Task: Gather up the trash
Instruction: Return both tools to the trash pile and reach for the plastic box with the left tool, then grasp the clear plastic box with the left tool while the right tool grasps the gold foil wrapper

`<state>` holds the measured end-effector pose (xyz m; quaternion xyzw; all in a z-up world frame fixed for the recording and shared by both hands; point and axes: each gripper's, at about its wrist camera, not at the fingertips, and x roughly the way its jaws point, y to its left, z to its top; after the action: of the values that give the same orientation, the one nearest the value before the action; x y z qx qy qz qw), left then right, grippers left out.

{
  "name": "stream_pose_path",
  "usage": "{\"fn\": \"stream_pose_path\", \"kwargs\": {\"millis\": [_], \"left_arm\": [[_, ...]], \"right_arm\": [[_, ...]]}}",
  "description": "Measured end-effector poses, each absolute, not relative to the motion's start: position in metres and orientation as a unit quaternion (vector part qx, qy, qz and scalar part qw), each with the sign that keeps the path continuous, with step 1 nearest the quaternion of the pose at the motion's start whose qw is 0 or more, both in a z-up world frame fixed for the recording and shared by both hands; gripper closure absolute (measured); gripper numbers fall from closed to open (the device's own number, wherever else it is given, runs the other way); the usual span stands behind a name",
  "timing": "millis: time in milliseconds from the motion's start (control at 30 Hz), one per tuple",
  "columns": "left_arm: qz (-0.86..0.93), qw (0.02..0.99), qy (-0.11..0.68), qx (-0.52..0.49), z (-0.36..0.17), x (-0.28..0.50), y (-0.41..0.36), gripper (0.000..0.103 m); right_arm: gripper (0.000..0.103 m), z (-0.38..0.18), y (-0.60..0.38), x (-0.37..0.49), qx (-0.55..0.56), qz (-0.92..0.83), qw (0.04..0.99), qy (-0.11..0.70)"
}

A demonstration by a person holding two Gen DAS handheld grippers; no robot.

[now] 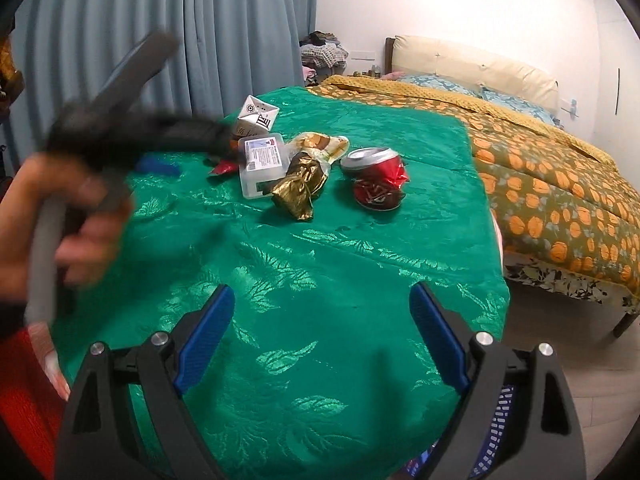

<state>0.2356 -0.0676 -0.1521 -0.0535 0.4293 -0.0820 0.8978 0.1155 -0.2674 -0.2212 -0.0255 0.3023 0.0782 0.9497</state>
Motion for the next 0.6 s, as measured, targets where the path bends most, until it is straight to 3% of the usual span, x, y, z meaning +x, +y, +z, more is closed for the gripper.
{"fn": "stream_pose_path", "kwargs": {"millis": [267, 467, 533, 600], "left_arm": [[0.008, 0.887, 0.462, -0.025, -0.164, 0.307, -0.110, 0.006], [0.034, 0.879, 0.475, -0.027, -0.180, 0.303, -0.101, 0.006], [0.031, 0.876, 0.480, -0.033, -0.182, 0.300, -0.096, 0.009], [0.020, 0.875, 0.482, -0.034, -0.181, 0.296, -0.094, 0.026]], "right_arm": [[0.016, -0.217, -0.283, 0.111, -0.013, 0.079, 0.952, 0.296], [0.016, -0.215, -0.289, 0.110, -0.013, 0.083, 0.952, 0.296], [0.016, -0.214, -0.290, 0.110, -0.013, 0.082, 0.952, 0.295], [0.016, -0.215, -0.290, 0.110, -0.012, 0.080, 0.952, 0.294]]}}
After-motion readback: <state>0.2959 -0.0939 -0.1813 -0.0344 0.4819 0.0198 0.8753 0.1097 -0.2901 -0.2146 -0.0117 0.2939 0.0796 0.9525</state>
